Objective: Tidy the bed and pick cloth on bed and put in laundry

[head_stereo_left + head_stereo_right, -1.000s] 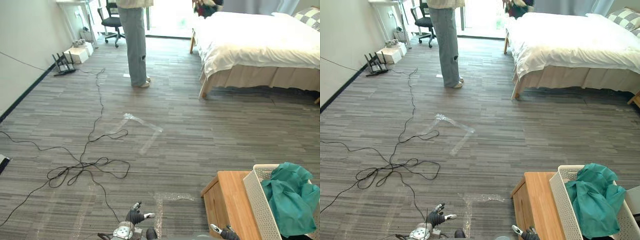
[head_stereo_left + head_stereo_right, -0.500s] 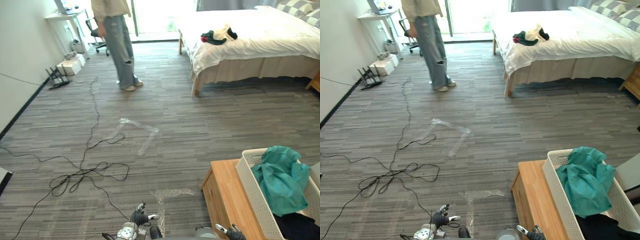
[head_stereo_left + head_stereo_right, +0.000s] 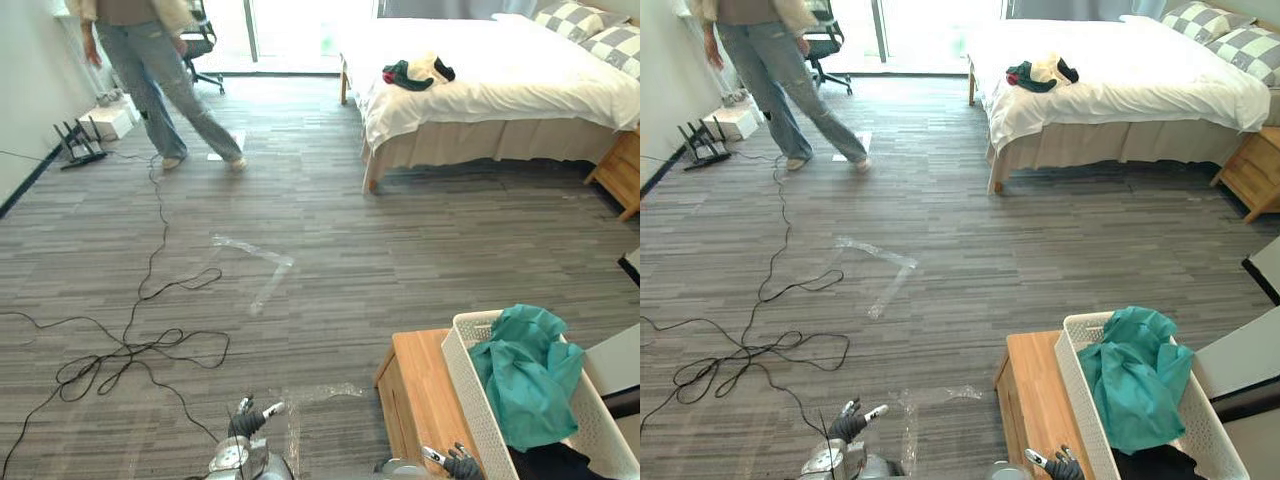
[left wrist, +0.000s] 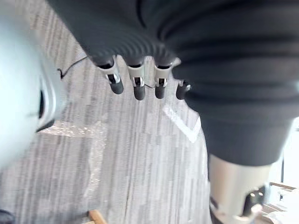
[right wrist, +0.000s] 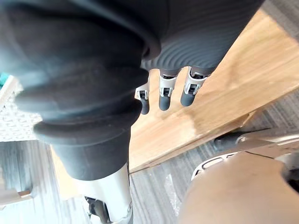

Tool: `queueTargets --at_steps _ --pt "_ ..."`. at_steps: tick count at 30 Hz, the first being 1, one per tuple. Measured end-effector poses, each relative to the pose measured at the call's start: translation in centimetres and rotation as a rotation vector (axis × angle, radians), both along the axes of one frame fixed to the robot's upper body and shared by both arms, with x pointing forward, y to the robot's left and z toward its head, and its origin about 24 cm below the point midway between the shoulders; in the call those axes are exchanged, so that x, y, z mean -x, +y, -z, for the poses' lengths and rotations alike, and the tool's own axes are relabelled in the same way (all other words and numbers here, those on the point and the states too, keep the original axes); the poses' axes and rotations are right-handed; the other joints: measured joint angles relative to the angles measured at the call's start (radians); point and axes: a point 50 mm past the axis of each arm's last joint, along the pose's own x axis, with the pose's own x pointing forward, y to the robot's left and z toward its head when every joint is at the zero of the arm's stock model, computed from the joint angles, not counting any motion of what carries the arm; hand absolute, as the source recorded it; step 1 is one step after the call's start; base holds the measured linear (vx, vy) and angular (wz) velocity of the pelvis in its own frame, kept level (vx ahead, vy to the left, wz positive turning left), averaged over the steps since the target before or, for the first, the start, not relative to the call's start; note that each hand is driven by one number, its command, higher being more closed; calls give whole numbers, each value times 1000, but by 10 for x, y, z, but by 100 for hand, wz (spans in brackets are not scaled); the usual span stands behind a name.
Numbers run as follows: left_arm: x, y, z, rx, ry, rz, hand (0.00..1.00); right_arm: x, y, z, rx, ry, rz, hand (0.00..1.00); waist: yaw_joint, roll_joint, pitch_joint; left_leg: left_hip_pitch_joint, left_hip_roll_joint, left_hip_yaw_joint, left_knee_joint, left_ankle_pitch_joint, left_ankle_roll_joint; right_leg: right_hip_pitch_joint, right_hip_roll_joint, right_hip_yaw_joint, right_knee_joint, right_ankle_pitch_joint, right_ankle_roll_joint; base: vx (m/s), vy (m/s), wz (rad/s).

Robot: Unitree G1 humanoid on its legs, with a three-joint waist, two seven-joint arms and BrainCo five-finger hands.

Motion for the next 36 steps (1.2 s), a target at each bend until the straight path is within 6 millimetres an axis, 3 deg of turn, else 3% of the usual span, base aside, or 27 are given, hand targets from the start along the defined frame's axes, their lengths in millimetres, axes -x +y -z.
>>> queueTargets --at_steps 2,3,4,5,6,7,9,10,11,12,15,16,18,19,20,21,22,23,24,25,26,27,28,30,32,34,36 --pt "1 0 0 5 -2 -7 0 -2 -2 -1 6 -5 -4 0 9 12 2 2 -47 -16 -220 51 15 6 2 16 -17 -11 17 310 154 -38" --pt "2 0 0 8 1 -14 0 -2 -4 -1 20 -2 -15 0 15 23 8 -1 -48 -45 -254 119 67 22 11 33 -29 -26 34 355 207 -47" --pt "0 1 0 8 -4 -18 0 -4 -2 -1 22 -2 -28 0 22 23 6 1 -56 -46 -236 136 91 25 2 45 -31 -37 32 391 215 -48" --pt "-3 3 -2 4 -16 -18 0 -5 1 -1 25 -2 -49 0 26 -5 9 -14 -66 -43 -176 120 116 29 -14 49 -25 -45 30 401 170 -28" --pt "-5 6 -3 -1 -25 -24 0 -5 6 0 16 -1 -54 0 27 -20 9 -28 -74 -43 -119 82 172 28 -27 47 5 -33 29 469 184 -14" --pt "-5 7 -4 -1 -25 -29 0 -4 9 1 7 1 -49 0 27 -27 8 -21 -83 -44 -110 69 189 25 -37 48 33 -32 32 388 148 -1" --pt "-2 8 -2 -3 -14 -38 0 -4 9 0 7 -2 -57 0 27 -34 9 75 -115 -28 -153 30 190 -57 -75 93 307 -35 44 421 192 -16" --pt "0 7 -1 0 -10 -38 0 -5 8 0 6 -5 -60 0 27 -36 11 102 -120 -24 -163 15 192 -103 -85 110 426 -22 67 442 193 -20" --pt "3 10 0 -10 5 -34 0 -6 9 -1 1 -13 -65 0 16 -44 13 162 -129 -22 -171 -17 187 -191 -102 150 664 47 139 379 125 -1" --pt "7 14 2 -22 28 -29 0 -7 8 -1 2 -19 -65 0 0 -44 21 225 -133 -27 -169 -49 181 -259 -116 154 862 65 138 398 108 6" --pt "8 15 3 -41 42 0 0 -8 8 -3 5 -33 -60 0 -3 -49 21 328 -129 -35 -182 -74 175 -333 -116 83 1014 4 89 393 37 13" --pt "6 14 3 -47 47 21 0 -9 6 -4 1 -43 -31 0 -14 -46 23 379 -120 -56 -201 -77 171 -384 -107 -4 981 -81 52 557 -49 42" --pt "1 13 2 -57 39 48 0 -12 3 -7 2 -69 0 0 -31 -25 33 405 -87 -76 -204 -88 151 -434 -63 -78 808 -121 9 528 -171 50" --pt "-4 11 0 -57 27 59 0 -15 -1 -8 -4 -89 39 0 -44 -3 46 426 -52 -87 -208 -105 120 -466 -17 -105 528 -85 -23 420 -203 36" --pt "-4 11 0 -57 26 60 0 -15 -1 -9 -6 -91 42 0 -48 -2 47 430 -49 -87 -211 -106 116 -468 -14 -108 477 -69 -26 513 -275 43" --pt "-3 11 1 -57 29 60 0 -16 0 -9 -15 -97 60 0 -53 -4 45 457 -44 -83 -238 -116 80 -473 -12 -121 259 30 -37 391 -224 21" --pt "1 12 2 -59 40 57 0 -11 1 -7 -26 -84 78 0 -52 -16 40 495 -47 -79 -261 -137 41 -477 -26 -146 143 145 -40 500 -290 17" --pt "3 12 4 -59 54 58 0 -10 0 -7 -25 -83 82 0 -54 -23 36 518 -42 -79 -271 -140 25 -472 -28 -162 157 220 -56 536 -311 -17" --pt "6 8 6 -49 72 61 0 -10 -4 -7 -15 -84 80 0 -52 13 34 542 -20 -72 -283 -127 -2 -487 -10 -183 207 247 -83 429 -249 -30" --pt "6 4 6 -43 73 68 0 -11 -7 -8 -8 -88 83 0 -51 29 31 545 -7 -62 -285 -110 -18 -501 2 -185 235 223 -103 572 -396 -54" --pt "7 0 7 -33 75 73 0 -12 -9 -9 -8 -95 104 0 -52 41 31 563 5 -41 -296 -45 -28 -509 22 -179 277 181 -127 438 -343 -47" --pt "7 -2 7 -24 77 72 0 -8 -11 -8 -11 -85 135 0 -54 46 29 569 31 -44 -242 3 -77 -490 50 -183 297 142 -134 512 -462 -44" --pt "7 -3 7 -21 76 71 0 -4 -11 -6 -16 -69 147 0 -54 43 29 542 57 -57 -141 5 -80 -466 61 -184 298 118 -136 416 -373 -42" --pt "10 -7 9 -8 82 70 0 6 -8 -1 -25 -30 145 0 -52 49 35 346 192 -126 428 97 -59 -329 123 -161 224 82 -161 433 -286 -61" --pt "12 -5 7 3 64 50 0 10 -9 0 -23 -19 151 0 -50 53 37 242 242 -130 725 71 -42 -233 175 -107 176 70 -182 353 -133 -93" --pt "13 -1 6 1 53 28 0 11 -10 0 -20 -15 143 0 -43 48 40 192 229 -85 763 13 -22 -159 201 -34 129 60 -196 332 -96 -120" --pt "8 1 3 2 25 4 0 7 -10 -1 -14 -20 126 0 -19 47 39 101 200 -25 604 -21 15 -115 215 61 70 60 -185 313 -43 -125"
